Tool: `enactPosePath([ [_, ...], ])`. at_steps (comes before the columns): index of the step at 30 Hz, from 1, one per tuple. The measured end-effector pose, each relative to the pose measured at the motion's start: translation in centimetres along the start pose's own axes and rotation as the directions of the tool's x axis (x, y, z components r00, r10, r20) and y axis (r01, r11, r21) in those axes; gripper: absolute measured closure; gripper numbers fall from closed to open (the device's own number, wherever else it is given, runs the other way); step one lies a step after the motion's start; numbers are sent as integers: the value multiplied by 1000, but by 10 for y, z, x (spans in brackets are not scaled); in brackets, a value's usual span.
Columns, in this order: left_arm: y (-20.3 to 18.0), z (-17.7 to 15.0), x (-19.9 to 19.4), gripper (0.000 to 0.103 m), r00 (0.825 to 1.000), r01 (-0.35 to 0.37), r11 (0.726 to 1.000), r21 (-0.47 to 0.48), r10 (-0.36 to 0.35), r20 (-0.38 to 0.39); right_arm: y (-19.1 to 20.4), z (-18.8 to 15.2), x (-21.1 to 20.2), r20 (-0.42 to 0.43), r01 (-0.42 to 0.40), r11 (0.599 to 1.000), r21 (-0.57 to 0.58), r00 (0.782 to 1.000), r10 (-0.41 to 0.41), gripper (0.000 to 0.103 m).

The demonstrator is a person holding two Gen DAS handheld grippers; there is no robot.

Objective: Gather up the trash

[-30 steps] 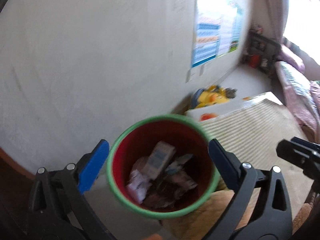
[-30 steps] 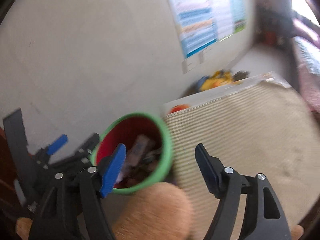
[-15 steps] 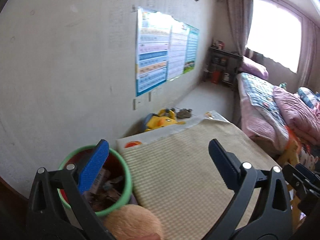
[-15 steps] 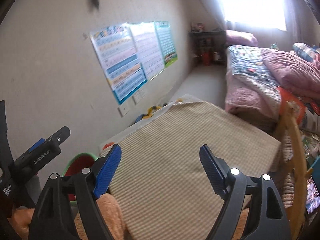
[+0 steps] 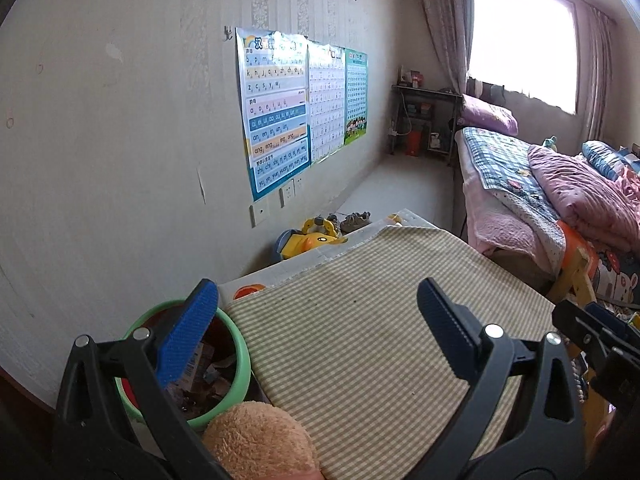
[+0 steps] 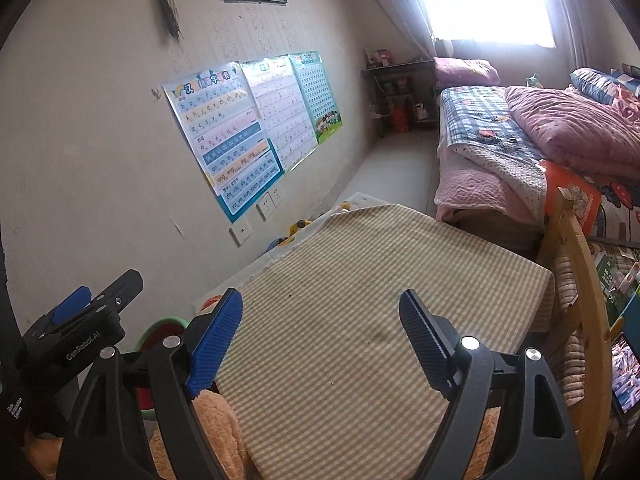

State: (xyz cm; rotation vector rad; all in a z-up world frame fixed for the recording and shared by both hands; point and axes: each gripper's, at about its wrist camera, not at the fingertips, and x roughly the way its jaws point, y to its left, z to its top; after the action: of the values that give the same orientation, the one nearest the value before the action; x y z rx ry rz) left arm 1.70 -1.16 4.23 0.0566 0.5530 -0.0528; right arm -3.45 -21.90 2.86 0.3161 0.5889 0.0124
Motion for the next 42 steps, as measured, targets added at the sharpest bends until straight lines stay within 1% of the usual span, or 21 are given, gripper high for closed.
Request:
enactPosePath([
  [20, 6, -3, 6, 5, 1000, -2, 1000, -13, 2, -26, 3, -6, 10, -34, 18, 1000, 1, 999, -18, 25],
  [42, 0, -4, 18, 5, 998, -8, 1000, 8, 8, -59, -1, -11, 22, -69, 27, 999, 21, 997, -26, 25],
])
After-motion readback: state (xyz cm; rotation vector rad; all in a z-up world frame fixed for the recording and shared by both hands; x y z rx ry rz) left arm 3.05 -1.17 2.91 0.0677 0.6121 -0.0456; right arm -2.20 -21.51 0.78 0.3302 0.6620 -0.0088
